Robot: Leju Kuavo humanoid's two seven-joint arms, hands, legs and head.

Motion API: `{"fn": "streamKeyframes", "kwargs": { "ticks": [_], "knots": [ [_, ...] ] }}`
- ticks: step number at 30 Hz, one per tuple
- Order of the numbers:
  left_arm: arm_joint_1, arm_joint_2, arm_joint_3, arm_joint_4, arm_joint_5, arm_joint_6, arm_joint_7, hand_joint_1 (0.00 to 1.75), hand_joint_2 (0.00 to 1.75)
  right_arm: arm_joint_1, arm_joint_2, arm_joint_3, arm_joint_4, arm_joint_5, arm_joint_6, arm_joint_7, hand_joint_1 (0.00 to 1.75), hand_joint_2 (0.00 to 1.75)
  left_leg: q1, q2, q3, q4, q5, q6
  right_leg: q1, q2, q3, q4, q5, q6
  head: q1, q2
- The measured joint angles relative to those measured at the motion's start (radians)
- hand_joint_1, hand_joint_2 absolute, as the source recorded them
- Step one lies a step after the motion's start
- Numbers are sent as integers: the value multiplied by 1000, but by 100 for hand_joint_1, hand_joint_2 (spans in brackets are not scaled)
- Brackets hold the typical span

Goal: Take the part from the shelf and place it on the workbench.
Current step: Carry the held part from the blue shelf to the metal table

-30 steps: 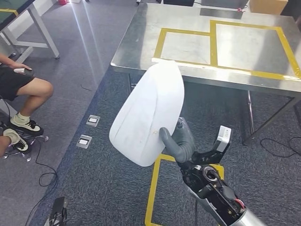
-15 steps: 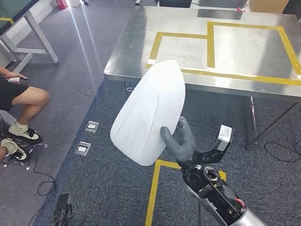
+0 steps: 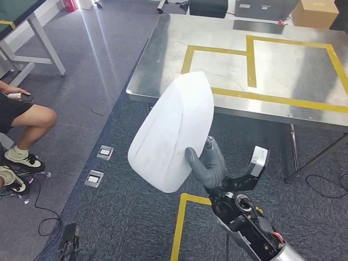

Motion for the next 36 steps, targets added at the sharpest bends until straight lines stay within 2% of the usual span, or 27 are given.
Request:
{"fn": "streamKeyframes", "kwargs": {
  "ticks": [1, 2, 4, 5, 7, 8, 10, 12, 14, 15, 16, 17, 18, 19, 20, 21, 22, 23, 26, 27, 28, 30, 31, 32, 33, 35, 36],
  "knots": [
    [0, 0, 0, 0, -1, 0, 2, 0, 175, 3, -2, 0, 0, 0, -1, 0, 175, 175, -1, 0, 7, 0, -6, 0, 0, 0, -21, 19, 0, -1, 4, 0],
    [0, -1, 0, 0, -2, 0, 3, 0, 175, 5, -3, 0, 0, 0, -3, 0, 175, 175, -2, -1, 15, 0, -12, 0, 0, 0, -22, -4, 24, -4, 9, 0],
    [-1, -3, -1, 0, -2, 0, 6, 0, 175, 6, -5, -1, -1, 0, -6, 0, 175, 175, -4, -2, 35, 0, -26, -3, 3, -1, 20, -140, 119, -16, 18, 0],
    [-2, -4, -1, 0, -3, 0, 6, 0, 175, 6, -6, -2, -1, 0, -7, 0, 175, 175, -5, -2, 43, 0, -32, -7, 5, -2, 44, -208, 147, -22, 22, 0],
    [-5, -6, -1, 0, -4, 0, 8, 0, 175, 7, -7, -2, -5, 0, -9, 0, 175, 175, -8, -3, 52, 2, -41, -17, 10, -3, 71, -282, 163, -34, 28, 0],
    [-6, -6, -1, 0, -5, 0, 9, 0, 175, 9, -8, -3, -6, 0, -11, 1, 175, 175, -10, -3, 54, 7, -42, -23, 10, -3, 78, -288, 155, -38, 28, 0],
    [-7, -6, -1, 0, -7, 0, 11, 0, 175, 12, -9, -4, -11, 0, -12, 1, 175, 175, -10, -3, 54, 25, -49, -32, 5, -3, 95, -298, 167, -46, 27, 0],
    [-12, -7, -2, 0, -10, 0, 12, 0, 175, 11, -10, -6, -15, 0, -12, 0, 175, 175, -7, -3, 20, 95, -81, -41, 0, -3, 110, -303, 166, -53, 17, 0],
    [-15, -9, -2, 0, -12, 0, 13, 0, 175, 13, -10, -8, -17, 0, -13, 0, 175, 175, -3, -3, -63, 227, -134, -50, -1, -3, 114, -304, 161, -58, 4, 0],
    [-15, -9, -2, 0, -13, 0, 14, 0, 175, 15, -10, -8, -17, 0, -14, 1, 175, 175, -1, -3, -105, 284, -151, -54, -1, -2, 116, -304, 157, -59, -1, 0],
    [-14, -10, -2, 0, -13, 0, 14, 0, 175, 18, -10, -8, -17, 0, -14, 1, 175, 175, 0, -3, -134, 312, -152, -57, -1, -1, 119, -304, 152, -59, -5, 0],
    [-13, -10, -2, 0, -13, 0, 15, 0, 175, 20, -10, -8, -17, 0, -15, 1, 175, 175, 1, -3, -143, 298, -130, -57, -1, 1, 125, -303, 147, -58, -10, 0],
    [-13, -10, -2, 0, -13, 1, 16, 0, 175, 22, -10, -8, -17, 0, -15, 0, 175, 175, 2, -2, -133, 250, -90, -57, -1, 2, 133, -304, 141, -56, -15, 0],
    [-13, -9, -2, 0, -13, 1, 16, 0, 175, 23, -10, -8, -17, 0, -15, 0, 175, 175, 3, -2, -107, 173, -38, -56, -1, 3, 141, -304, 134, -53, -20, 0],
    [-14, -9, -2, 0, -14, 0, 16, 0, 175, 23, -10, -8, -17, 0, -15, 0, 175, 175, 1, -1, -82, 103, -6, -53, 0, 3, 149, -303, 126, -49, -24, 0],
    [-16, -9, -2, 0, -15, 0, 16, 0, 175, 23, -11, -9, -17, 0, -15, 0, 175, 175, -1, 0, -63, 52, 7, -47, 1, 3, 153, -303, 119, -44, -27, 0],
    [-17, -9, -2, 0, -15, 0, 16, 0, 175, 23, -11, -9, -17, 0, -15, 1, 175, 175, -4, 1, -52, 21, 13, -39, 2, 4, 155, -304, 114, -38, -28, 0],
    [-18, -10, -2, 0, -16, -1, 16, 0, 175, 23, -12, -9, -18, 0, -15, 1, 175, 175, -6, 1, -50, 17, 4, -30, 3, 4, 157, -301, 111, -32, -28, 0],
    [-19, -12, -3, 0, -16, -2, 16, 0, 175, 23, -14, -11, -21, 0, -16, 1, 175, 175, -2, 0, -32, 11, 8, -9, 3, 2, 155, -269, 93, -16, -20, 0],
    [-20, -12, -3, 0, -17, -2, 16, 0, 175, 23, -14, -12, -22, 0, -16, 1, 175, 175, -1, 0, -23, 9, 5, -4, 2, 1, 137, -230, 75, -12, -16, 0],
    [-22, -12, -3, 0, -17, -2, 17, 0, 175, 23, -15, -14, -23, 0, -17, 0, 175, 175, -1, 1, -15, 8, 0, 1, 0, 0, 104, -168, 51, -7, -11, 0],
    [-23, -11, -3, 0, -19, -2, 18, 0, 175, 27, -18, -17, -24, 0, -18, 0, 175, 175, -2, 0, -3, 9, -12, 5, 0, -1, 20, -27, 0, -3, -2, 0],
    [-23, -12, -3, 0, -19, -2, 19, 0, 175, 30, -19, -19, -24, 0, -19, 0, 175, 175, -2, 0, 5, 9, -19, 5, 0, -1, -13, 15, -12, -2, 2, 0],
    [-23, -12, -3, 0, -19, -2, 21, 0, 175, 33, -20, -20, -24, 0, -19, 0, 175, 175, -2, -1, 15, 9, -27, 5, 0, -1, -29, 19, -3, -2, 7, 0],
    [-23, -12, -3, 0, -19, -2, 21, 0, 175, 34, -21, -21, -24, 0, -20, 0, 175, 175, -2, -2, 27, 9, -36, 3, 0, -1, -27, -17, 29, -5, 12, 0],
    [-24, -14, -3, 0, -19, -3, 23, 0, 175, 34, -23, -24, -24, 1, -20, 0, 175, 175, -3, -3, 54, 9, -54, -2, 2, -1, 7, -152, 131, -15, 22, 0],
    [-26, -15, -3, 0, -19, -3, 24, 0, 175, 34, -24, -24, -24, 1, -20, 1, 175, 175, -4, -4, 62, 10, -62, -6, 4, -2, 24, -214, 159, -21, 27, 0]
  ]
}}
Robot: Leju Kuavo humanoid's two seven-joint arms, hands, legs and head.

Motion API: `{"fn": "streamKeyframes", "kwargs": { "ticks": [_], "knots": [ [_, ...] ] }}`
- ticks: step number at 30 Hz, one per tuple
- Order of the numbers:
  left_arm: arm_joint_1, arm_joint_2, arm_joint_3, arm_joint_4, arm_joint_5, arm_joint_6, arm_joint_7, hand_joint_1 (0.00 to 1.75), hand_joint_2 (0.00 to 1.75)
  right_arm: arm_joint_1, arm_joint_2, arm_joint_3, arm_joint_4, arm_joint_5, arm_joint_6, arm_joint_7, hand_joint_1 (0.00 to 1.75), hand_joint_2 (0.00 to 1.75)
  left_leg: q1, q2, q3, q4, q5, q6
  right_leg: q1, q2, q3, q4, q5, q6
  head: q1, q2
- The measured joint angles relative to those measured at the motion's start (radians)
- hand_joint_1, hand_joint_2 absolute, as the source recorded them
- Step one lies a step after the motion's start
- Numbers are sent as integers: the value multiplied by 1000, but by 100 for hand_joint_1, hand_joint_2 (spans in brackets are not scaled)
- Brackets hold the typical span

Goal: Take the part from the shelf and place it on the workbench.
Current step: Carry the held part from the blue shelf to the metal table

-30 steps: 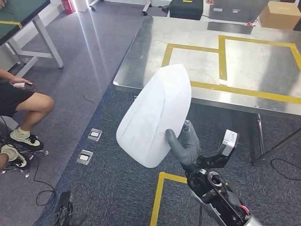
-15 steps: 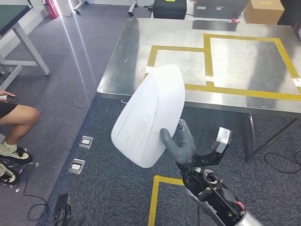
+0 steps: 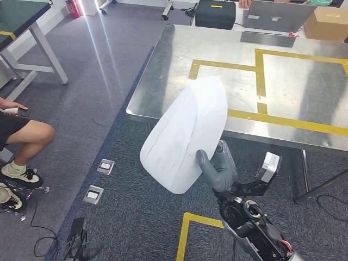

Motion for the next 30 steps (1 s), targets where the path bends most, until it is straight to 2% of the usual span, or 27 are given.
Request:
{"fn": "streamKeyframes", "kwargs": {
  "ticks": [1, 3, 5, 6, 7, 9, 10, 11, 12, 14, 15, 16, 19, 21, 22, 24, 25, 26, 27, 30],
  "knots": [
    [-1, -1, 0, 0, 0, 0, 2, 0, 175, 0, -1, 0, 0, 1, 0, 0, 175, 175, -1, -1, 4, 0, -7, -6, 2, -1, 13, -37, 16, -6, 3, 0],
    [-3, -1, 0, 0, 0, 0, 4, 0, 175, 1, -2, -1, -1, 3, -1, 1, 175, 175, -4, -1, 8, 4, -13, -17, 5, -1, 29, -62, 9, -18, 5, 0],
    [-4, -1, 0, 0, 0, 0, 5, 0, 175, 1, -2, -1, -4, 4, -1, 2, 175, 175, -4, 0, 2, 31, -16, -27, 0, 1, 49, -73, 13, -28, 3, 0],
    [-5, -1, 0, 0, 1, -1, 6, 0, 175, -1, -2, -1, -5, 5, 0, 2, 175, 175, -2, 0, -20, 69, -23, -31, -2, 1, 59, -78, 12, -32, -2, 0],
    [-6, -1, 0, 0, 1, -2, 6, 0, 175, -2, -2, -1, -6, 6, 1, 3, 175, 175, 0, 0, -55, 127, -36, -35, -4, 1, 67, -82, 9, -36, -8, 0],
    [-5, -2, 0, 0, 3, -3, 6, 0, 175, -4, -2, 0, -7, 7, 2, 4, 175, 175, 2, 0, -145, 255, -79, -44, -4, 1, 78, -84, -2, -41, -20, 0],
    [-3, -2, -1, 0, 3, -3, 6, 0, 175, -3, -2, 0, -7, 8, 3, 4, 175, 175, 3, 0, -182, 292, -93, -47, -4, 2, 85, -84, -9, -41, -25, 0],
    [-1, -1, -1, 0, 4, -3, 6, 0, 175, -3, -2, 0, -7, 8, 3, 5, 175, 175, 3, 0, -204, 297, -89, -48, -3, 4, 94, -84, -17, -41, -29, 0],
    [1, -1, -1, 0, 4, -3, 5, 0, 175, -3, -2, 0, -7, 8, 3, 5, 175, 175, 3, 0, -207, 265, -62, -47, -3, 5, 104, -84, -26, -40, -35, 0],
    [2, 2, -1, 0, 4, -3, 5, 0, 175, -5, -2, 1, -7, 5, 5, 6, 175, 175, 2, 1, -173, 126, 39, -39, -3, 5, 125, -85, -45, -36, -45, 0],
    [2, 3, -1, 0, 5, -3, 4, 0, 175, -6, -2, 1, -6, 3, 6, 6, 175, 175, -1, 2, -154, 65, 69, -34, -2, 6, 134, -85, -54, -32, -49, 0],
    [2, 3, -1, 0, 6, -3, 3, 0, 175, -8, -2, 1, -6, 1, 8, 6, 175, 175, -4, 3, -141, 27, 86, -29, -1, 6, 140, -86, -63, -27, -52, 0],
    [5, 3, 0, 0, 11, -1, 0, 0, 175, -12, -2, 3, -6, -5, 20, 3, 175, 175, -6, 2, -126, 8, 85, -13, 1, 6, 152, -79, -75, -12, -52, 0],
    [7, 3, 1, 0, 16, 1, -5, 0, 175, -16, -2, 4, -5, -6, 31, -2, 175, 175, -1, 2, -107, 2, 82, -2, 1, 4, 134, -30, -84, -4, -48, 0],
    [8, 4, 1, 0, 18, 1, -7, 0, 175, -19, -2, 5, -4, -6, 36, -3, 175, 175, 0, 2, -97, -1, 77, 3, -1, 2, 104, 25, -97, 0, -43, 0],
    [10, 5, 2, 0, 21, 2, -10, 0, 175, -22, -2, 6, -1, -6, 41, -6, 175, 175, 0, 1, -83, -1, 63, 8, -5, 1, 23, 160, -145, 9, -32, 0],
    [12, 5, 2, 0, 22, 2, -10, 0, 175, -22, -2, 7, 2, -6, 42, -6, 175, 175, 0, 0, -74, -1, 55, 9, -8, 1, -14, 209, -167, 13, -27, 0],
    [15, 4, 2, 0, 22, 2, -10, 0, 175, -22, -2, 8, 5, -6, 43, -6, 175, 175, 0, -1, -64, -1, 47, 8, -10, 0, -36, 226, -175, 16, -23, 0],
    [18, 4, 2, 0, 22, 2, -10, 0, 175, -23, -2, 8, 7, -6, 43, -6, 175, 175, 0, -2, -51, -1, 38, 6, -12, 0, -42, 208, -160, 17, -19, 0],
    [20, 3, 2, 0, 22, 2, -11, 0, 175, -24, -2, 9, 12, -6, 43, -6, 175, 175, 1, -5, -12, -2, 9, -3, -12, -1, 1, 18, -28, 10, -7, 0]
  ]
}}
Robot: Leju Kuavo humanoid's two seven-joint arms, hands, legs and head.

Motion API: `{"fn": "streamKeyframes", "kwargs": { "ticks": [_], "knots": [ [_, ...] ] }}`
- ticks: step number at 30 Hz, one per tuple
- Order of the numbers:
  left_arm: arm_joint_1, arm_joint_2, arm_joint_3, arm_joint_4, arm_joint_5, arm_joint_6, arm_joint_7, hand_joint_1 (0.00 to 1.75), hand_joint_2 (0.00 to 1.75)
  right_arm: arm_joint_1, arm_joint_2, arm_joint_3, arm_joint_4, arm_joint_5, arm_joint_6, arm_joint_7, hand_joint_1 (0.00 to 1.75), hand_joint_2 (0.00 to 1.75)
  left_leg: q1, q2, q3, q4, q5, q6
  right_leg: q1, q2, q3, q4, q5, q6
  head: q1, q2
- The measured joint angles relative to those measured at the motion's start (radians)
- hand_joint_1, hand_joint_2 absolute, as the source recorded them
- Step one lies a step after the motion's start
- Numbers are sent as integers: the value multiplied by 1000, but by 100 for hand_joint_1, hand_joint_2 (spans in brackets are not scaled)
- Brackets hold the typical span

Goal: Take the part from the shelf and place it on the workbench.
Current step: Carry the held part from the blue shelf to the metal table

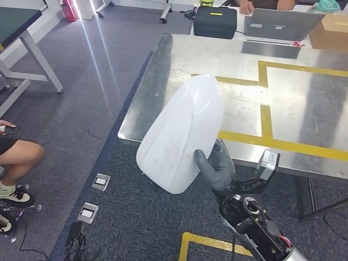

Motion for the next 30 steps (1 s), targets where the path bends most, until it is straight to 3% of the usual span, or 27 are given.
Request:
{"fn": "streamKeyframes", "kwargs": {
  "ticks": [2, 4, 6, 8, 10, 11, 12, 13, 15, 17, 20, 22, 24, 26, 28, 30],
  "knots": [
    [-1, 0, 0, 0, 0, 0, 0, 0, 175, 0, 1, 1, 2, 0, 0, 0, 175, 175, 0, 0, 10, -1, -13, -11, 6, 0, 23, -69, 38, -12, 5, 0],
    [-2, 1, 0, 0, -1, 0, -1, 0, 175, -1, 2, 1, 4, 0, 0, 0, 175, 175, 0, 1, 13, 2, -15, -22, 8, 2, 35, -77, 35, -28, 4, 0],
    [-3, 1, 0, 0, -3, 0, -1, 0, 175, -3, 3, 0, 4, 0, -1, -1, 175, 175, 0, 2, -1, 40, -19, -29, 5, 2, 52, -91, 35, -37, -2, 0],
    [-7, 0, 0, 0, -6, 0, -1, 0, 175, -5, 4, 0, 4, 0, -2, -1, 175, 175, 2, 3, -65, 147, -47, -38, 2, 1, 71, -103, 31, -44, -13, 0],
    [-8, 0, 0, 0, -8, 1, 1, 0, 175, -4, 4, 0, 4, 0, -6, 0, 175, 175, 3, 4, -156, 271, -90, -45, 2, 0, 83, -105, 20, -50, -24, 0],
    [-7, 0, 0, 0, -8, 1, 3, 0, 175, -3, 4, 0, 4, 0, -8, 0, 175, 175, 3, 4, -189, 301, -96, -46, 2, 1, 90, -105, 14, -51, -28, 0],
    [-6, 0, 0, 0, -9, 1, 4, 0, 175, -2, 4, 0, 4, 0, -10, 0, 175, 175, 3, 4, -204, 293, -79, -46, 2, 3, 98, -105, 7, -51, -33, 0],
    [-5, 1, 0, 0, -9, 1, 6, 0, 175, -1, 4, 0, 4, 0, -11, 0, 175, 175, 3, 4, -200, 248, -39, -44, 2, 4, 108, -105, -1, -50, -38, 0],
    [-5, 2, 0, 0, -9, 1, 6, 0, 175, -1, 4, 0, 4, 0, -11, 0, 175, 175, 1, 5, -158, 102, 62, -38, 3, 6, 129, -105, -18, -45, -47, 0],
    [-6, 3, 0, 0, -8, 2, 6, 0, 175, -2, 5, 0, 4, 0, -11, 2, 175, 175, -3, 5, -130, 13, 96, -30, 6, 7, 135, -103, -33, -36, -53, 0],
    [-4, 2, 0, 0, -6, 2, 6, 0, 175, -3, 6, 1, 4, 3, -11, 4, 175, 175, -3, 4, -120, 3, 90, -19, 8, 7, 134, -104, -51, -20, -50, 0],
    [-2, 2, 0, 0, -4, 2, 6, 0, 175, -7, 6, 0, 4, 4, -11, 4, 175, 175, 3, 5, -105, -2, 82, -8, 8, 5, 117, -55, -84, -10, -43, 0],
    [-3, 2, 0, 0, -3, 2, 5, 0, 175, -9, 6, 0, 4, 4, -11, 4, 175, 175, 4, 5, -91, -4, 71, 2, 5, 3, 49, 81, -139, -2, -33, 0],
    [-1, 3, 0, 0, -2, 3, 5, 0, 175, -8, 6, 0, 5, 4, -11, 4, 175, 175, 4, 5, -81, -4, 61, 4, 3, 2, -30, 209, -171, 2, -24, 0],
    [1, 3, 0, 0, -1, 3, 5, 0, 175, -6, 6, 1, 6, 4, -11, 5, 175, 175, 4, 4, -75, -3, 56, 3, 2, 2, -61, 249, -172, 4, -20, 0],
    [1, 2, 0, 0, -1, 3, 5, 0, 175, -6, 6, 1, 6, 4, -11, 5, 175, 175, 4, 4, -75, -3, 56, 3, 2, 2, -61, 249, -171, 4, -20, 0]
  ]
}}
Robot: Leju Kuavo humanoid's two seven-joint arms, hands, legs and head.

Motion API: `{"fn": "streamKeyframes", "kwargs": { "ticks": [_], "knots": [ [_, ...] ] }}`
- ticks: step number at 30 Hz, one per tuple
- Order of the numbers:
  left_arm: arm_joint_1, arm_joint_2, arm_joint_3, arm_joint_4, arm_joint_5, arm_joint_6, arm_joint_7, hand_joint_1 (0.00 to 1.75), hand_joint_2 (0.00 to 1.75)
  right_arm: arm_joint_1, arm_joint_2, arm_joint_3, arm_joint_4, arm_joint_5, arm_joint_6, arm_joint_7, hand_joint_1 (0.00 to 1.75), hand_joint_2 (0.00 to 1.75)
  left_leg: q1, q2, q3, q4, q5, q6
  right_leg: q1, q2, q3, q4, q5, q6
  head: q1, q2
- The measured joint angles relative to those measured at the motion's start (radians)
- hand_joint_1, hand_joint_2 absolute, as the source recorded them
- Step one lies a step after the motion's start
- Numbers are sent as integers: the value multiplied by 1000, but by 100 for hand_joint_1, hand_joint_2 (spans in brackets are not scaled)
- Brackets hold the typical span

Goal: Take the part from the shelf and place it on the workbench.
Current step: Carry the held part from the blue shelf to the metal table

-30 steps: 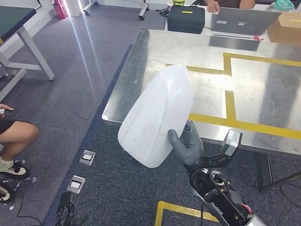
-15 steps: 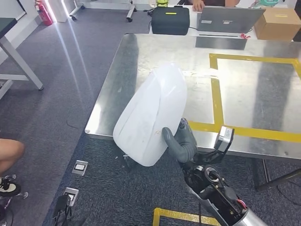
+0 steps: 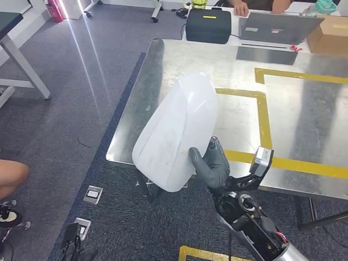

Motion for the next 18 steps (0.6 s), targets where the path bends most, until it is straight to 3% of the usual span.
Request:
{"fn": "streamKeyframes", "kwargs": {
  "ticks": [2, 4, 6, 8, 11, 15, 16, 17, 18],
  "knots": [
    [0, 0, 0, 0, 0, 0, 0, 0, 175, 0, 0, 0, 0, 0, 0, 0, 175, 175, 0, 0, 1, 0, -1, 0, 0, 0, -1, -1, 3, 0, 0, 0],
    [2, 0, 0, 0, 0, 0, 0, 0, 175, 0, 0, 0, 0, 0, 0, 0, 175, 175, 0, -1, 7, 0, -4, -1, -2, 0, -2, -14, 23, 1, 2, 0],
    [3, -1, 0, 0, 0, 0, -2, 0, 175, -1, 0, 2, 0, -2, -1, 1, 175, 175, -2, -3, 29, 2, -23, -12, 0, 0, 56, -174, 119, -8, 12, 0],
    [4, -1, 0, 0, 0, 1, -3, 0, 175, -2, 1, 4, 0, -3, -1, 1, 175, 175, -4, -4, 46, 3, -40, -30, 1, 1, 117, -328, 196, -24, 17, 0],
    [2, -1, 0, 0, 0, 1, -3, 0, 175, -6, 4, 5, -1, -3, -1, 0, 175, 175, -1, -1, 23, 58, -76, -46, -4, -1, 135, -347, 195, -40, 5, 0],
    [3, -2, 0, 0, 0, 1, -3, 0, 175, -6, 4, 6, 0, -3, -2, 1, 175, 175, 0, 0, -109, 281, -152, -55, -3, -4, 139, -350, 189, -49, -15, 0],
    [5, -2, 0, 0, 0, 1, -3, 0, 175, -5, 4, 7, 0, -3, -2, 1, 175, 175, 0, 0, -130, 305, -145, -55, -2, -3, 141, -350, 186, -50, -20, 0],
    [6, -1, 0, 0, 0, 2, -3, 0, 175, -4, 4, 7, 0, -3, -2, 1, 175, 175, 0, 0, -130, 285, -118, -53, -2, -2, 144, -350, 184, -50, -24, 0],
    [7, -1, 0, 0, 0, 2, -3, 0, 175, -4, 4, 7, 0, -3, -2, 1, 175, 175, 0, 0, -108, 225, -75, -49, -2, -1, 149, -350, 180, -49, -29, 0]
  ]
}}
